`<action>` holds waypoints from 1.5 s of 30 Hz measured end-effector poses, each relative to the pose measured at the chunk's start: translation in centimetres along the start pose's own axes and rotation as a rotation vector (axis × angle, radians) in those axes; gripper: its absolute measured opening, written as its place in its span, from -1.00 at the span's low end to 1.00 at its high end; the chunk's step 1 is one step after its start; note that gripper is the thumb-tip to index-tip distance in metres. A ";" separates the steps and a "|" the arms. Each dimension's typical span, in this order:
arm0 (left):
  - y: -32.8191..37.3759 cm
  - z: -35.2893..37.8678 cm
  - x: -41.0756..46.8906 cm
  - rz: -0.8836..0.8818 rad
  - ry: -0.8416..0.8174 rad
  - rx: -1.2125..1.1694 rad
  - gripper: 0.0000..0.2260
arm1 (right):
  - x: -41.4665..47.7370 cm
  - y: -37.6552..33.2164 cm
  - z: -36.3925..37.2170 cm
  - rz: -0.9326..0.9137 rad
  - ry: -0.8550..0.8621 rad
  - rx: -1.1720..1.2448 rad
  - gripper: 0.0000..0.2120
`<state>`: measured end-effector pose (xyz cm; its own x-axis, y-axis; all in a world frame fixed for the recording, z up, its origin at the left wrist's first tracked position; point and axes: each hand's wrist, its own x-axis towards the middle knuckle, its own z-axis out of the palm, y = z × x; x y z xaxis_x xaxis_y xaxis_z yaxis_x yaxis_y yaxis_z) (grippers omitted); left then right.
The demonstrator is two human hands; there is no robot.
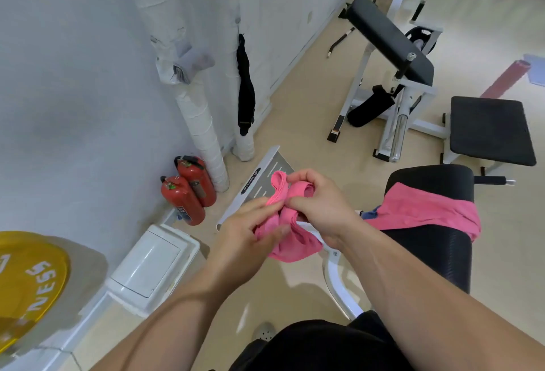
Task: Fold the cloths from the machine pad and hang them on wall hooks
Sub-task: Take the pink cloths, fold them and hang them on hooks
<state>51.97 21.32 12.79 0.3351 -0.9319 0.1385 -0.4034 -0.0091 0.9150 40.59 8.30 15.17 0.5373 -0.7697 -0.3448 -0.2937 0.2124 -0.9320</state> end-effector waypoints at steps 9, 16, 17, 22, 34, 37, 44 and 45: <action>1.8 0.2 1.4 -0.259 0.327 -0.064 -0.51 | -0.6 -1.1 1.8 0.031 -0.071 0.322 -0.70; 0.2 -2.2 3.2 -0.392 0.177 -0.275 -0.69 | 0.5 -0.5 -0.8 -0.245 -0.090 -0.466 -0.22; 0.2 -2.6 3.4 -0.390 0.127 -0.279 -0.70 | 0.6 -0.6 -1.2 -0.256 -0.166 -0.461 -0.18; -0.3 -4.4 3.7 -0.384 -0.029 -0.520 -0.77 | 0.5 -1.1 -1.9 -0.255 -0.255 -0.241 -0.52; -2.6 -4.1 2.9 -0.444 0.375 -0.663 -0.38 | 2.0 -0.8 0.7 -0.149 0.058 -0.010 -0.56; -2.6 -5.2 3.1 -0.374 0.497 -0.554 -0.45 | 1.8 -1.0 1.6 -0.156 0.006 0.017 -0.62; -2.4 -7.9 4.1 -0.248 0.576 -0.315 -0.70 | 2.9 -3.0 3.8 -0.230 -0.148 -0.105 -0.63; -2.3 -8.2 4.3 -0.237 0.549 -0.349 -0.74 | 3.4 -3.5 3.9 -0.241 -0.127 -0.096 -0.61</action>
<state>61.31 20.27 14.33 0.7999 -0.6001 0.0077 0.0005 0.0136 0.9999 46.57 7.28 16.81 0.6939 -0.7080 -0.1317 -0.2156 -0.0298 -0.9760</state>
